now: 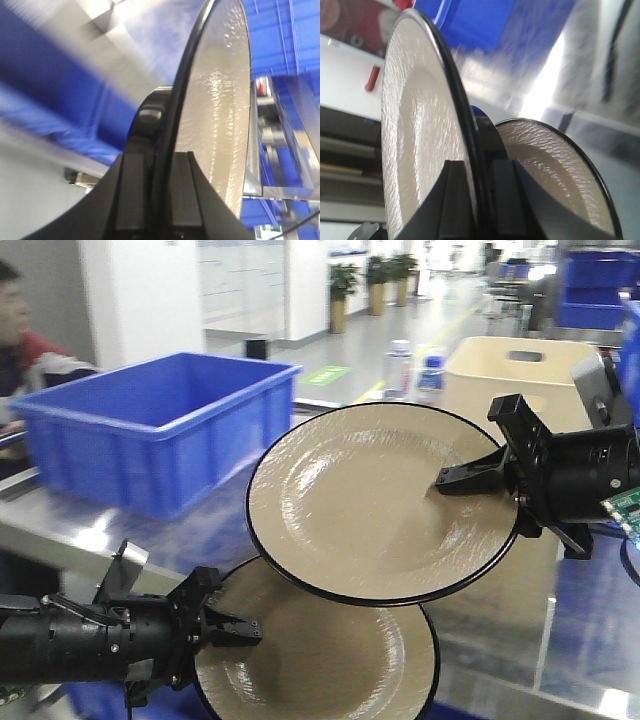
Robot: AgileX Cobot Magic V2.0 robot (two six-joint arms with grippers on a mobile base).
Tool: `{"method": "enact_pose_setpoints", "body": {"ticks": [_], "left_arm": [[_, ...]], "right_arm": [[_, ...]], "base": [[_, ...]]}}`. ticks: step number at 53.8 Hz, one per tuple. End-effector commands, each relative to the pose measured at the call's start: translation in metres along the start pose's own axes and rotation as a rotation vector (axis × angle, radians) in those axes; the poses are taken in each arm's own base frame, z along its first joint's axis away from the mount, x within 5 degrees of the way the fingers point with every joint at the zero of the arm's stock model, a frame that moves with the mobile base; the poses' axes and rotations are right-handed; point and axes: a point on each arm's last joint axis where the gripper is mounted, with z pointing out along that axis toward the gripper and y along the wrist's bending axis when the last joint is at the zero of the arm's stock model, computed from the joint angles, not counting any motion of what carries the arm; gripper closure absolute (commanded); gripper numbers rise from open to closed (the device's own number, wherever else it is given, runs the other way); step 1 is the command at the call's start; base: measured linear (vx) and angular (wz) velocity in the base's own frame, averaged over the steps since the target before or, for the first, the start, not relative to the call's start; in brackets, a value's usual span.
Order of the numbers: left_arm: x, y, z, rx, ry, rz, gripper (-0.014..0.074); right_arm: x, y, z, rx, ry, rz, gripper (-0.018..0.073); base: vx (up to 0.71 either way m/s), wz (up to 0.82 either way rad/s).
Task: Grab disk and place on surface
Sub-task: 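Drive the base to the steel counter holding both plates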
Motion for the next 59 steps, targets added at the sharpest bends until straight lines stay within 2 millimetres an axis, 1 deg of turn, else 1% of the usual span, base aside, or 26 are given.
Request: {"method": "enact_pose_setpoints", "body": {"ticks": [1, 24, 43, 59], "left_arm": [[-0.0026, -0.0317, -0.0125, 0.143, -0.029, -0.02, 0.0595], [-0.0026, -0.0317, -0.0125, 0.143, -0.029, -0.02, 0.0595], [-0.0026, -0.0317, -0.0125, 0.143, -0.029, -0.02, 0.0595], [-0.0026, -0.0317, -0.0125, 0.143, -0.029, -0.02, 0.0595]], "right_arm": [[-0.0083, 0.0292, -0.0193, -0.116, -0.107, 0.015, 0.0567], [-0.0084, 0.0292, -0.0193, -0.116, -0.108, 0.015, 0.0567], [-0.0084, 0.0292, -0.0193, -0.116, -0.108, 0.015, 0.0567], [-0.0084, 0.0292, -0.0193, -0.116, -0.108, 0.015, 0.0567]], "base": [[0.34, -0.64], [0.31, -0.52], [0.22, -0.33], [0.14, -0.21]]}}
